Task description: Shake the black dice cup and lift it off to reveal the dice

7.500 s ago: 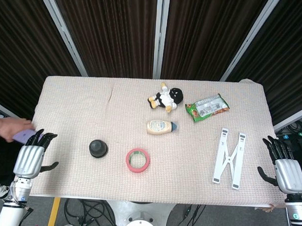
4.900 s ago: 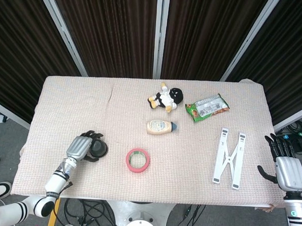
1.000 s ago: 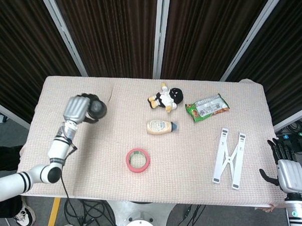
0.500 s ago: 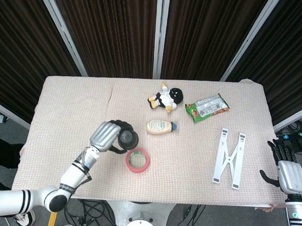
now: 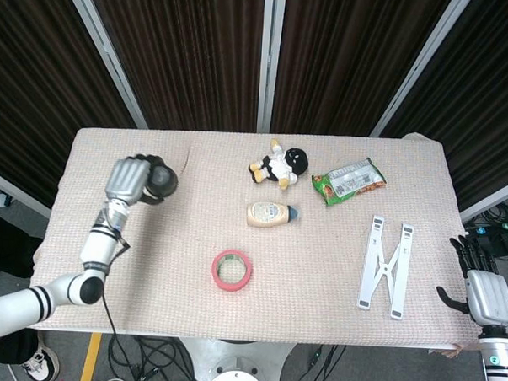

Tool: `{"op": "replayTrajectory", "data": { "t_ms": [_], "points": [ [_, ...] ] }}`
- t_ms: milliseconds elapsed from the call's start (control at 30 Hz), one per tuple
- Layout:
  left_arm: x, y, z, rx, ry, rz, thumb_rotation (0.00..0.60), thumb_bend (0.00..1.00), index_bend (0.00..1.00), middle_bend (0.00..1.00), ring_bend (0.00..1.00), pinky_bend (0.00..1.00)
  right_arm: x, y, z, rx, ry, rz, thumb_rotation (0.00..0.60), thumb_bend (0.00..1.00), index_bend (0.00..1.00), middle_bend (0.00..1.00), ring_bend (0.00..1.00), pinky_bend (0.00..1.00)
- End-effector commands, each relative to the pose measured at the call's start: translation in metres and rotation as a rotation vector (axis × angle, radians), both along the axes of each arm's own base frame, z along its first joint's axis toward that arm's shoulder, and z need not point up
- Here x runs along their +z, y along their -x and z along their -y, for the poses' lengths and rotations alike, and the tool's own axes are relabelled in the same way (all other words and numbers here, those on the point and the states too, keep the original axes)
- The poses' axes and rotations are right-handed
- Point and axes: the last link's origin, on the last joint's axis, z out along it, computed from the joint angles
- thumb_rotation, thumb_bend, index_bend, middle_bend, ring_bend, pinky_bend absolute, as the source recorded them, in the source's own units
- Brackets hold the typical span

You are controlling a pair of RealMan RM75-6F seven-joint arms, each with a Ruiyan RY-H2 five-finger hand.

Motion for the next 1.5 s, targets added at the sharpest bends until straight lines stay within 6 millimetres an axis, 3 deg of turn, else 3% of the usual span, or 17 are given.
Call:
{"op": "replayTrajectory", "data": {
  "t_ms": [33,167,233,300,333,433,567,733,867,1033,1133,1233,1400,1500],
  "points": [
    [-0.026,-0.035,0.019,-0.049,0.113,0.13,0.6,0.23,0.43,0.48,0.3,0.36,0.001,0.0,-0.001,0.002,0.002,0.0,0.6,0.16,0.0,0.0,0.0,0.0],
    [-0.06,-0.075,0.101,-0.196,0.373,0.265,0.6,0.23,0.43,0.48,0.3,0.37,0.001,0.001,-0.002,-0.003,0.001,0.0,0.6,0.16,0.0,0.0,0.0,0.0],
    [-0.065,-0.089,0.139,-0.281,0.473,0.299,0.6,0.22,0.43,0.49,0.31,0.37,0.0,0.002,-0.002,-0.005,-0.005,-0.001,0.6,0.16,0.0,0.0,0.0,0.0],
    [-0.064,-0.094,0.152,-0.343,0.481,0.297,0.6,0.22,0.43,0.49,0.31,0.37,-0.001,0.002,-0.002,-0.004,-0.008,0.001,0.6,0.16,0.0,0.0,0.0,0.0],
    [-0.061,-0.093,0.151,-0.356,0.459,0.291,0.6,0.22,0.43,0.49,0.31,0.37,-0.001,0.002,-0.002,-0.003,-0.008,0.002,0.6,0.16,0.0,0.0,0.0,0.0],
    [-0.052,-0.077,0.122,-0.288,0.356,0.293,0.6,0.23,0.43,0.49,0.32,0.37,0.0,0.004,0.0,-0.007,-0.007,0.002,0.6,0.16,0.0,0.0,0.0,0.0],
    [-0.029,-0.03,0.055,-0.155,0.124,0.16,0.6,0.23,0.43,0.49,0.32,0.37,-0.001,0.006,0.001,-0.019,-0.006,0.003,0.6,0.16,0.0,0.0,0.0,0.0],
    [0.003,0.009,0.001,-0.015,-0.083,0.058,0.6,0.23,0.43,0.49,0.32,0.37,-0.003,0.006,0.002,-0.024,-0.01,0.002,0.6,0.16,0.0,0.0,0.0,0.0],
    [0.017,0.032,-0.02,0.064,-0.18,0.006,0.6,0.23,0.43,0.49,0.31,0.37,-0.004,0.005,0.002,-0.021,-0.012,0.0,0.6,0.16,0.0,0.0,0.0,0.0],
    [0.009,0.028,-0.015,0.039,-0.163,0.042,0.6,0.23,0.43,0.49,0.31,0.37,-0.004,0.006,0.003,-0.026,-0.012,0.0,0.6,0.16,0.0,0.0,0.0,0.0],
    [-0.006,0.012,0.0,-0.015,-0.096,0.118,0.6,0.23,0.43,0.49,0.32,0.37,-0.006,0.006,0.002,-0.027,-0.016,0.0,0.6,0.16,0.0,0.0,0.0,0.0],
    [-0.026,-0.012,0.032,-0.081,0.03,0.272,0.6,0.23,0.43,0.49,0.31,0.37,-0.006,0.006,0.002,-0.026,-0.015,-0.001,0.6,0.16,0.0,0.0,0.0,0.0],
    [-0.05,-0.06,0.124,-0.242,0.431,0.458,0.6,0.23,0.43,0.49,0.31,0.37,-0.005,0.007,0.002,-0.03,-0.015,-0.003,0.6,0.15,0.0,0.0,0.0,0.0],
    [-0.054,-0.071,0.155,-0.294,0.579,0.497,0.6,0.23,0.43,0.49,0.31,0.37,-0.007,0.008,0.002,-0.031,-0.022,-0.003,0.6,0.16,0.0,0.0,0.0,0.0]
  ]
}}
